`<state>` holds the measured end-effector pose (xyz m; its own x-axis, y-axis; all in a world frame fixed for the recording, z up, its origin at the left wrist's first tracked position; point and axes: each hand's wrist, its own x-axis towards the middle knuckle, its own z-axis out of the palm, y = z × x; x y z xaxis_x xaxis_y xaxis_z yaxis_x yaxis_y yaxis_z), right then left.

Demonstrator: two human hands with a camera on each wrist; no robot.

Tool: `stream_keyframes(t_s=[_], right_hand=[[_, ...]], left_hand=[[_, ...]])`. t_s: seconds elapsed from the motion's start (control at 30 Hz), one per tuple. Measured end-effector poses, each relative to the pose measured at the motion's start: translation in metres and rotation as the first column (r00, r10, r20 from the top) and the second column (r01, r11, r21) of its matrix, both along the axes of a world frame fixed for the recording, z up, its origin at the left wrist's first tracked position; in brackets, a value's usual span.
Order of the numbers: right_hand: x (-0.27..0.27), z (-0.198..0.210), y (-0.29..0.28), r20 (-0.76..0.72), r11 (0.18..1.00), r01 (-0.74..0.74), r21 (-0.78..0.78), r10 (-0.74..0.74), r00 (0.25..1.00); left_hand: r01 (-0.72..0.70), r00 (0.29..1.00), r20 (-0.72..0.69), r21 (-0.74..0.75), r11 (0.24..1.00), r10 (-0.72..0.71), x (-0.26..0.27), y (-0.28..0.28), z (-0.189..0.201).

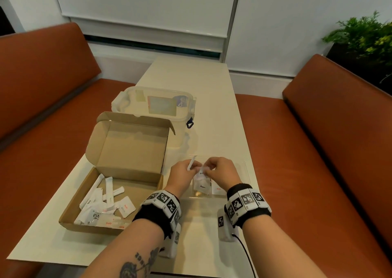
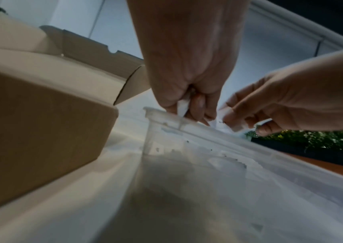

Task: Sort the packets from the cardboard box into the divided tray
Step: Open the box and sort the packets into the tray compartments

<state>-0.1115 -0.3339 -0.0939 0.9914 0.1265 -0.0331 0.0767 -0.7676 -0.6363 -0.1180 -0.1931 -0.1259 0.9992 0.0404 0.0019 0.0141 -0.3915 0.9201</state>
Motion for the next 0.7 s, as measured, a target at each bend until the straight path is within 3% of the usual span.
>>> stream_keyframes(t_s=[0.2,0.3,0.43,0.7], right_hand=[[-0.013,-0.026,-0.001,-0.080,0.993,0.113,0.019,-0.111,0.991],[-0.016,-0.036,0.002,-0.040,0.989,0.144,-0.045,-0.146,0.989],[-0.016,-0.043,0.006,0.001,0.972,0.178,-0.156,-0.180,0.984],[-0.013,-0.042,0.012,0.024,0.964,0.061,-0.258,-0.057,0.998]], left_hand=[[-0.117,0.992,-0.071,-0.228,0.966,0.103,0.000,0.009,-0.012],[-0.170,0.983,-0.128,-0.324,0.931,0.135,0.002,0.010,-0.014],[-0.167,0.982,-0.139,-0.337,0.927,0.126,0.002,0.010,-0.014],[-0.164,0.982,-0.141,-0.322,0.932,0.124,0.001,0.009,-0.012]])
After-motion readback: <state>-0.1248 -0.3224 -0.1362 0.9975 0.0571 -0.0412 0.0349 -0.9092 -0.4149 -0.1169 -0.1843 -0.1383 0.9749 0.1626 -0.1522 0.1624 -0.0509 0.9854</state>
